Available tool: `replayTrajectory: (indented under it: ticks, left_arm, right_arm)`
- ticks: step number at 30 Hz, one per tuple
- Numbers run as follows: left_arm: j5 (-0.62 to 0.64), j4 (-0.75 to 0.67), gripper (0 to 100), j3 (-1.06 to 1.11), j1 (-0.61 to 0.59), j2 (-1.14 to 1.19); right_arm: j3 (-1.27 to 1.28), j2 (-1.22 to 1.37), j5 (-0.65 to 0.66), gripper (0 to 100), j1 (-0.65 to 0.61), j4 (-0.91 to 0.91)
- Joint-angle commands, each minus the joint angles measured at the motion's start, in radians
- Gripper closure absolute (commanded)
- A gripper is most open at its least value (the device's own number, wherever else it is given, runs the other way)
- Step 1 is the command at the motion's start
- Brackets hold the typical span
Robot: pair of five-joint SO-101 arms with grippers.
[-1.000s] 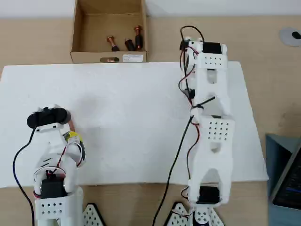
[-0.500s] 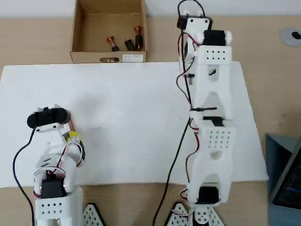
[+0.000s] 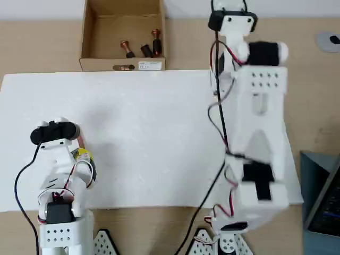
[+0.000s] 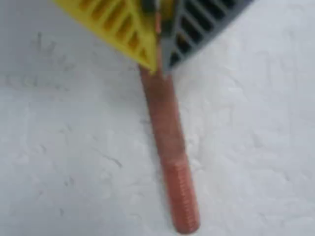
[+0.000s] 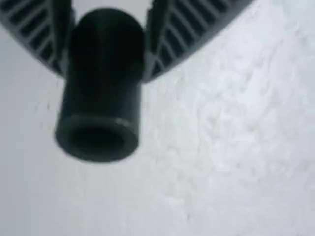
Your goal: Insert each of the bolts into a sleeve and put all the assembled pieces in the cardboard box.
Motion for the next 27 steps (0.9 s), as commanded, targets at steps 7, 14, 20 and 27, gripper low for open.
replayTrajectory:
  ticks: [7,14,20,27]
  left_arm:
    - [0.000,0.044,100,-0.100,-0.002,-0.001]
    - [0.000,0.241,100,-0.270,-0.003,0.007]
    - [0.011,0.275,100,-0.397,-0.008,0.157]
    - [0.152,0.338,100,-0.652,-0.003,0.559]
  right_arm:
    - [0.390,-0.504,-0.092,98.9,0.085,0.014]
    - [0.633,-0.768,-0.087,98.9,0.136,0.014]
    - [0.769,-0.938,-0.086,98.9,0.182,0.014]
    - [0.866,-1.078,-0.091,98.9,0.186,0.014]
